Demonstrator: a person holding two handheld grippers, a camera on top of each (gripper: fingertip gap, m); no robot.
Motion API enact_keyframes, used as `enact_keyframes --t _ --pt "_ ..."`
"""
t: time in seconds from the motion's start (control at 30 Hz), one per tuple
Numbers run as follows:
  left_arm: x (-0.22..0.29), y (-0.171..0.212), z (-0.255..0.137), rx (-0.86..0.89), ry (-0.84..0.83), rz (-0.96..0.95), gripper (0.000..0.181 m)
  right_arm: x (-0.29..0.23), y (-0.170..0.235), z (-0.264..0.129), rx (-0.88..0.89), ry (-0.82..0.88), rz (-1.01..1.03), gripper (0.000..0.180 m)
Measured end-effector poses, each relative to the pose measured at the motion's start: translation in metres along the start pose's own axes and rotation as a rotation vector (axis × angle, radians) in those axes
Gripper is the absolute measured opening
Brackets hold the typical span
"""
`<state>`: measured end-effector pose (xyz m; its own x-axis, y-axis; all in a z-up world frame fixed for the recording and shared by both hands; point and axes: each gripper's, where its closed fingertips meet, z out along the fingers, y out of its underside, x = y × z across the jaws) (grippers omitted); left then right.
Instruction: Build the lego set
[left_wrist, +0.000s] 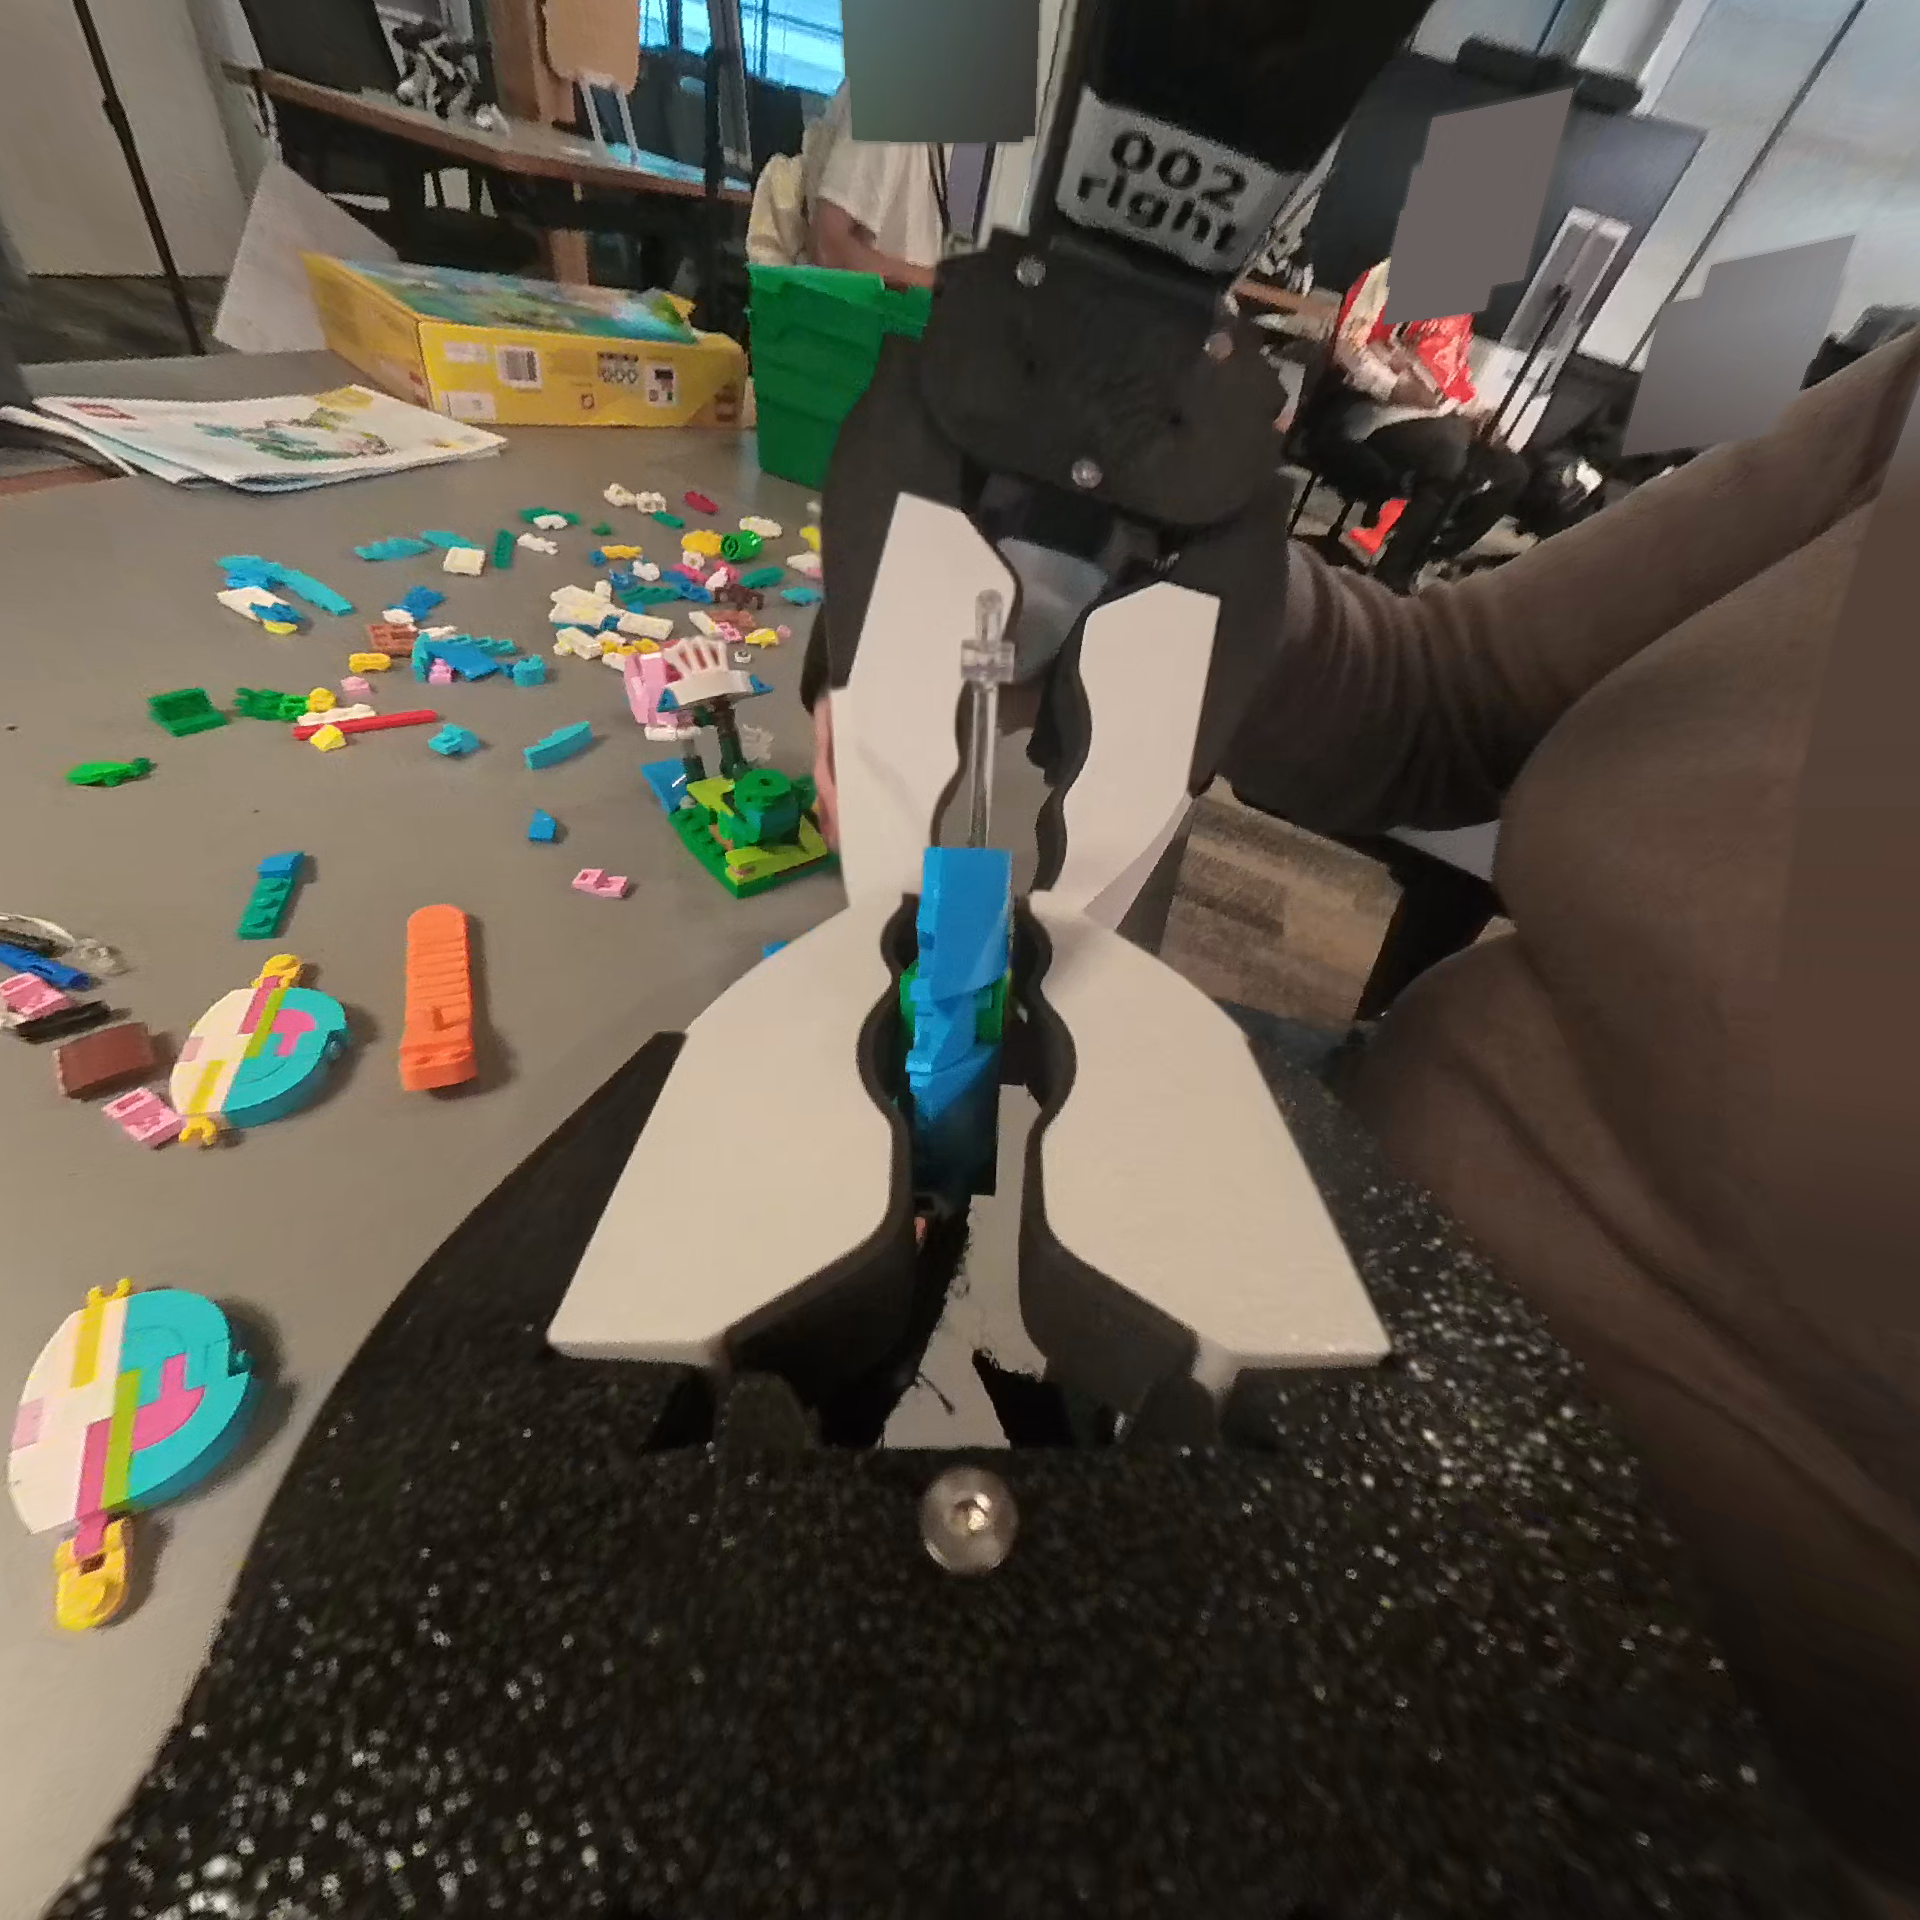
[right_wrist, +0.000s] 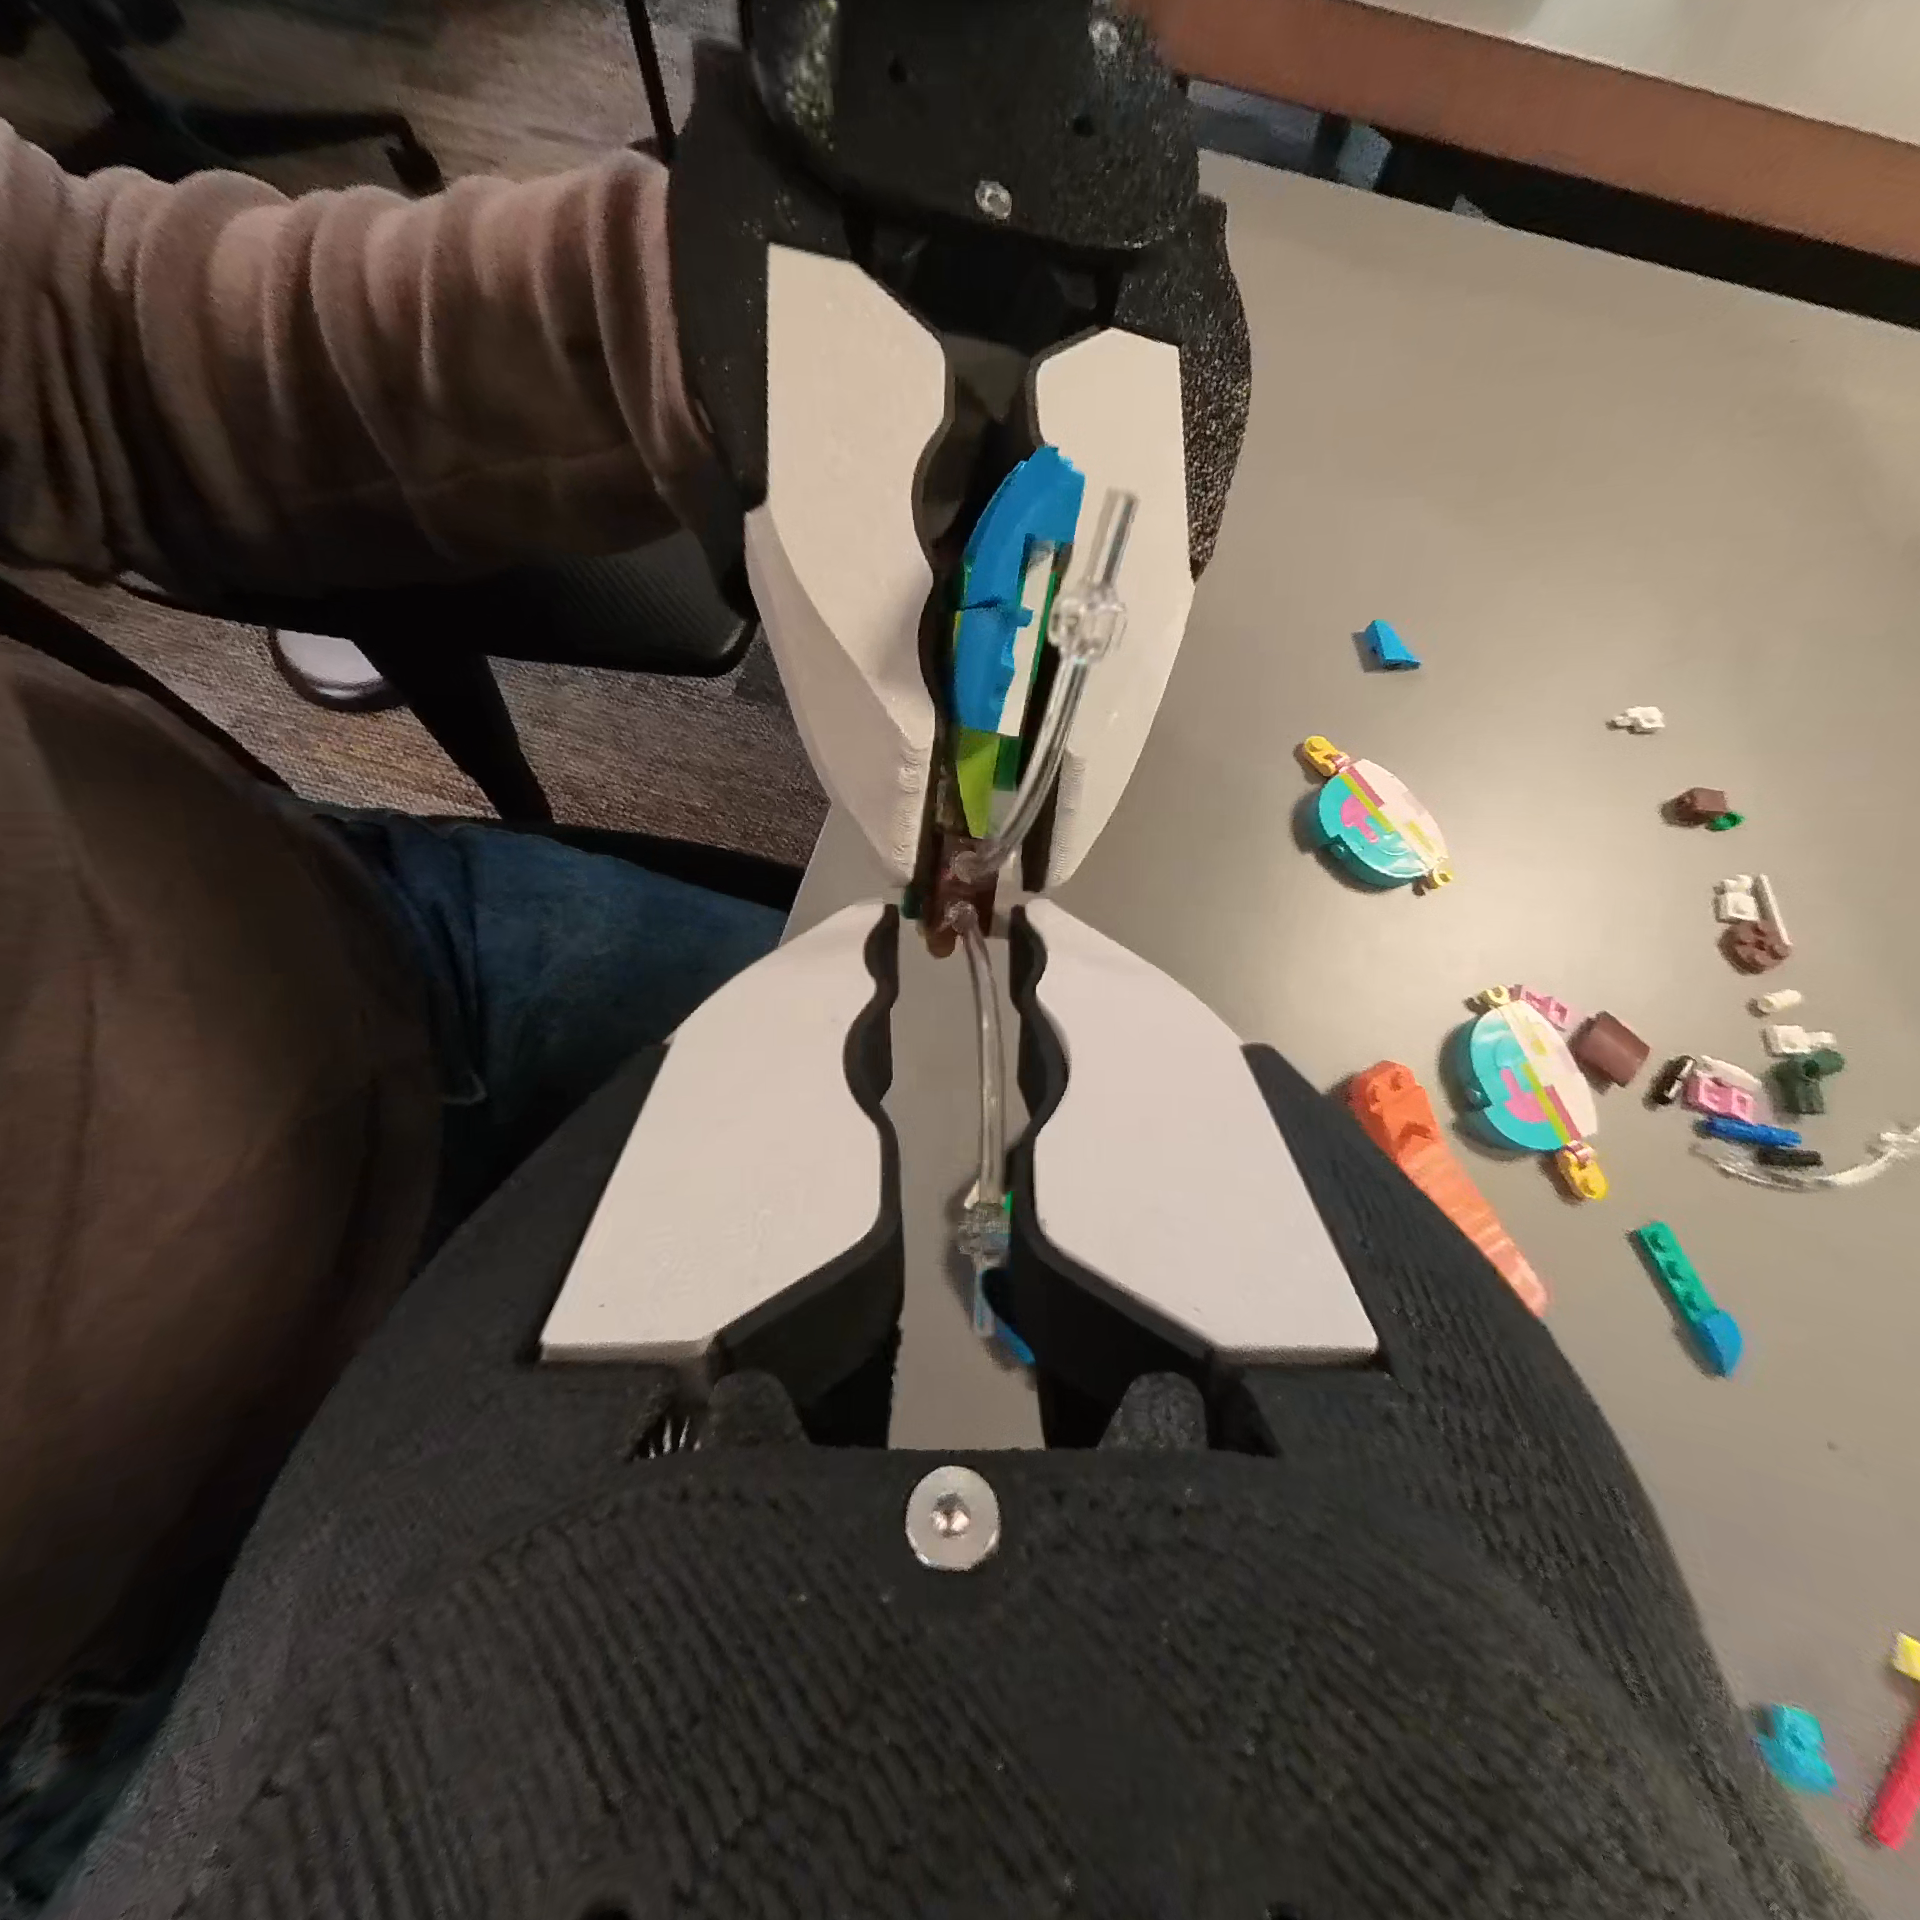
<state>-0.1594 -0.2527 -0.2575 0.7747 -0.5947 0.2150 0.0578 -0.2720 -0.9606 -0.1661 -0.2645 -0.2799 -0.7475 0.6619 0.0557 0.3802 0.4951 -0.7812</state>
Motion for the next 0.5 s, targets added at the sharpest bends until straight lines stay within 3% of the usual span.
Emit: enact_keyframes --t 0.03,0.2,0.27,0.37,0.5 --pt "0.001 -0.001 -0.001 0.008 0.013 -0.01 0.017 0.0 0.0 0.0 0.007 -0.003 0.0 0.019" --pt "-0.003 -0.001 -0.003 0.03 0.014 -0.06 0.019 0.0 -0.004 0.002 0.053 -0.025 0.053 0.018" --pt "-0.007 -0.001 -0.005 0.037 0.002 -0.091 0.035 0.001 -0.006 0.003 0.076 -0.036 0.102 0.017" --pt "-0.016 -0.002 -0.013 0.062 -0.03 -0.124 0.042 0.001 -0.006 0.008 0.091 -0.074 0.179 0.016" --pt "-0.035 0.004 -0.034 0.074 -0.098 -0.211 0.076 0.005 -0.002 0.017 0.093 -0.114 0.297 0.016"
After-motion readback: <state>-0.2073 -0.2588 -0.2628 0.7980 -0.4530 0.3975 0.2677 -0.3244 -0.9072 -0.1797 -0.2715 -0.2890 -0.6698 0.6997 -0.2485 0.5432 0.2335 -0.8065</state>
